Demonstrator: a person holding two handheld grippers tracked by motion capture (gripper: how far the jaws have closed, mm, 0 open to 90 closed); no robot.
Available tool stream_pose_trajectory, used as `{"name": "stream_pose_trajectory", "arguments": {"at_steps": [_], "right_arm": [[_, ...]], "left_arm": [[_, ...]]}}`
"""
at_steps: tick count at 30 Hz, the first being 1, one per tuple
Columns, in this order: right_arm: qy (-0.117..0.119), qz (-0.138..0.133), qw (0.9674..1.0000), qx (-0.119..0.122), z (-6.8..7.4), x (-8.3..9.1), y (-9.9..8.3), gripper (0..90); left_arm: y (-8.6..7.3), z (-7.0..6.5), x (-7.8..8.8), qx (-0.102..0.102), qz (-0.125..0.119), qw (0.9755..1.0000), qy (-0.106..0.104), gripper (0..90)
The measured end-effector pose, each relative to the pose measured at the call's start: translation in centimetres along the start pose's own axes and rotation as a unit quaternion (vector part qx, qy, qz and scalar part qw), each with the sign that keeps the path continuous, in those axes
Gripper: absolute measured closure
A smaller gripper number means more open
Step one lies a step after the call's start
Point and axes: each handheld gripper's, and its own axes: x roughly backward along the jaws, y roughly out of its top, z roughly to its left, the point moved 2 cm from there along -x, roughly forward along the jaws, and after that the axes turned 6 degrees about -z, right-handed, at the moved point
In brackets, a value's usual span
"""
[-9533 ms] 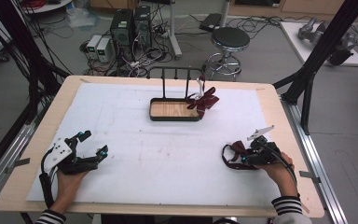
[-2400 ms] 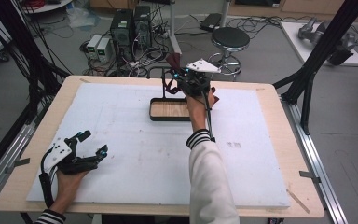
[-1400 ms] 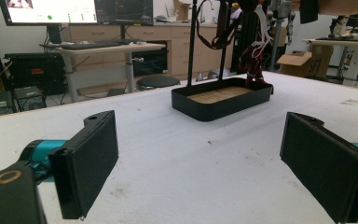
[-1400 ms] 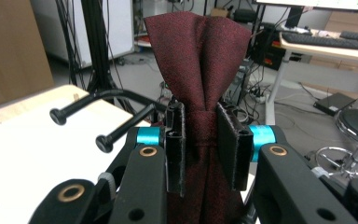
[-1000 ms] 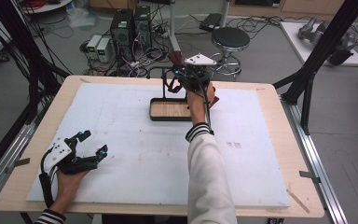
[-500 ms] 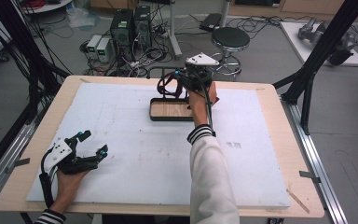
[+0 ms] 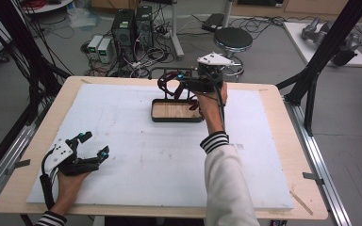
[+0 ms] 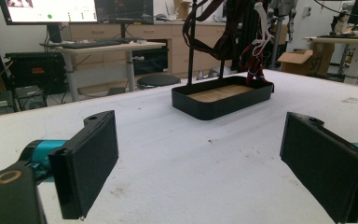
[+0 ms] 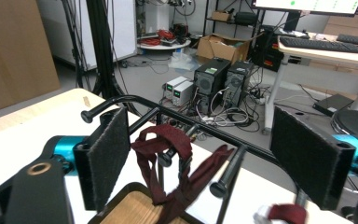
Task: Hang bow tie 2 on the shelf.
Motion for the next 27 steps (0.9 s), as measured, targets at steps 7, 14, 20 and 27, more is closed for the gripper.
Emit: {"name": "stream_pose_trajectory", "arguments": {"at_steps": [7,14,20,27], "right_arm": [[0.004,-0.020,0.9998,-0.004,-0.6,3.5,0.3,17.4],[-0.001,-0.026,0.9997,-0.002,-1.1,9.2,-2.0,17.4],[-0.021,-0.041,0.9989,-0.008,-2.0,14.4,-5.4,17.4],[-0.021,-0.067,0.9973,-0.021,-1.8,18.8,-10.3,17.3]], "left_arm": [[0.0,0.0,0.0,0.000,-0.002,1.0000,0.000,11.7],[0.0,-0.1,0.0,0.000,-0.003,1.0000,0.000,11.8],[0.0,0.0,0.0,0.001,-0.003,1.0000,0.000,11.7],[0.0,-0.1,0.0,-0.001,-0.004,1.0000,0.003,11.8]]}}
